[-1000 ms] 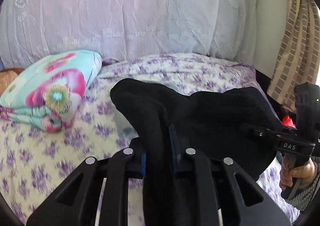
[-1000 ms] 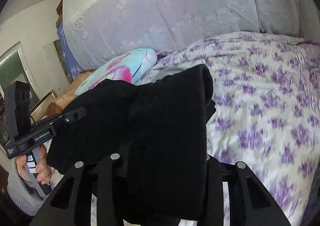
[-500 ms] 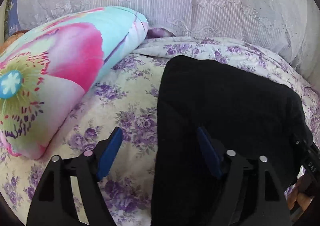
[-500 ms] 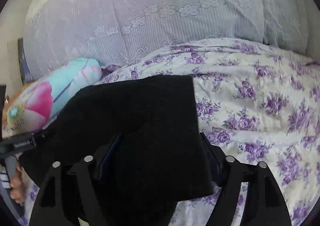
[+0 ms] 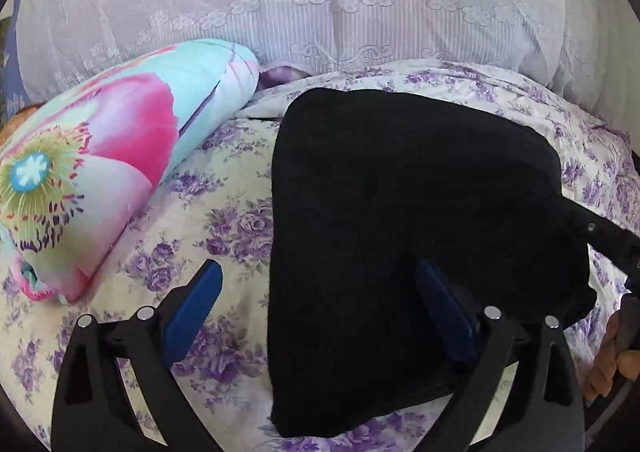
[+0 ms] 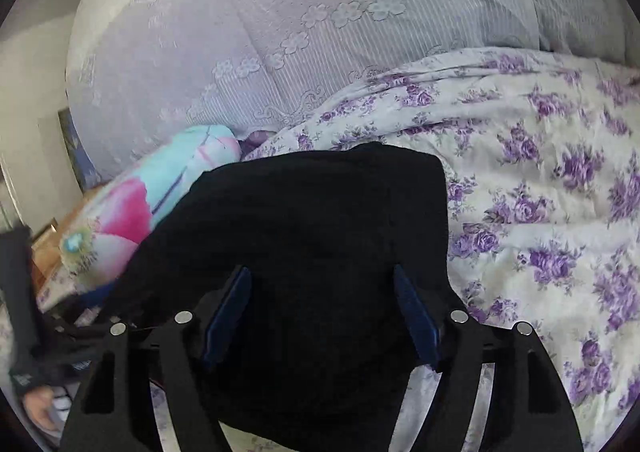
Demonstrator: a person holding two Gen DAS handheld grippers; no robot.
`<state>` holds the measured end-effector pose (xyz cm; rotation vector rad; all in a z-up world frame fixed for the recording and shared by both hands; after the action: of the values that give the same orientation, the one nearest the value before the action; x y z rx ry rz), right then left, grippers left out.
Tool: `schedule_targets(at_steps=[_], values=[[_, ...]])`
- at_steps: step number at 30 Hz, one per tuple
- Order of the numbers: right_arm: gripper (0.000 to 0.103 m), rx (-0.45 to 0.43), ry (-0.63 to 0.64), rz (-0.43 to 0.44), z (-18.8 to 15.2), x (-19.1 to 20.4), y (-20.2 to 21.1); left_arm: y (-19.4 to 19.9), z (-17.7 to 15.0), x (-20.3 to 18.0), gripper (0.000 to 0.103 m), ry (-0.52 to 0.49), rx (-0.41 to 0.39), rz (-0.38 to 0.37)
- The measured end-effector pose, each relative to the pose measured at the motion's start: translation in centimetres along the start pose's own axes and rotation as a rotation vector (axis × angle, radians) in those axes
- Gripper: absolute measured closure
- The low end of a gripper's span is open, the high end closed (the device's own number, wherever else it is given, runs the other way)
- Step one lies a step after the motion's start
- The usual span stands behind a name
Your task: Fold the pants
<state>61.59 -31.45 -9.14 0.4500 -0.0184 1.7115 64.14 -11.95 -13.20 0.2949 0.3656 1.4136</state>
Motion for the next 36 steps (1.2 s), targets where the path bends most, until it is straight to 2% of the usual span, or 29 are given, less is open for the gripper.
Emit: schedule_targets(at_steps=[2,4,7,9,11,13,19,22,24,27,31,36], values=[[0.03,-0.091,-0.003,-0.037,1.4,-0.2,2.0,1.4,1.1,1.0,0.008,0.046,-0.039,0.008],[0.03,-0.143,-0.003,-0.045,2.6,0.1,4.1,2.9,1.8,1.9,0.008,0.068,-0.08,0.034],[0.016,-0.164,-0.04,-0.06,2.7,0.1,7.6,6.4,1.3,2.4,0.008,0.082,-0.093,0.044],[0.016,-0.164,-0.075,-0.068,2.2,-0.2,10.2,9.0,0.6,2.5,0.008,0.071,-0.109,0.059],[0.016,-0.154,-0.106,-0.086,1.6,-0.2,13.2,11.9,-0.8,2.1,0.008,0.03,-0.1,0.072],[0.015,-0.184,-0.147,-0.097,1.4,-0.3,17.0,15.3,-2.2,1.8,0.007,0.004,-0.105,0.086],[0.004,-0.289,-0.155,-0.201,1.3,-0.7,28.0,23.2,-7.9,1.1,0.005,-0.049,-0.079,0.109],[0.004,-0.313,-0.18,-0.246,-0.9,-1.5,33.1,25.6,-9.7,1.1,0.005,-0.084,-0.082,0.14],[0.004,-0.322,-0.217,-0.272,-3.0,-2.2,35.7,26.9,-10.2,1.2,0.005,-0.074,-0.092,0.144],[0.004,-0.296,-0.276,-0.248,-4.8,-2.0,37.5,28.1,-10.9,1.9,0.005,-0.033,-0.093,0.148],[0.004,-0.341,-0.152,-0.25,-3.9,-0.2,37.8,28.0,-11.3,3.2,0.005,0.019,-0.079,0.166],[0.004,-0.26,-0.053,-0.23,-5.0,1.7,35.8,26.2,-12.6,4.2,0.005,0.069,0.007,0.16]])
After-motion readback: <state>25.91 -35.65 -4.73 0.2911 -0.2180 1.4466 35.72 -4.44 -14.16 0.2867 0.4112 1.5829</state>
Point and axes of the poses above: each gripper's, at about its wrist camera, not at the fingertips, and y roughly against the way its jaws point, x to its left, z to its top, the point moved 10 cm from there along -y, roughly the way its jaws point, and after that the axes turned 12 degrees about -x, right-handed, at the moved point
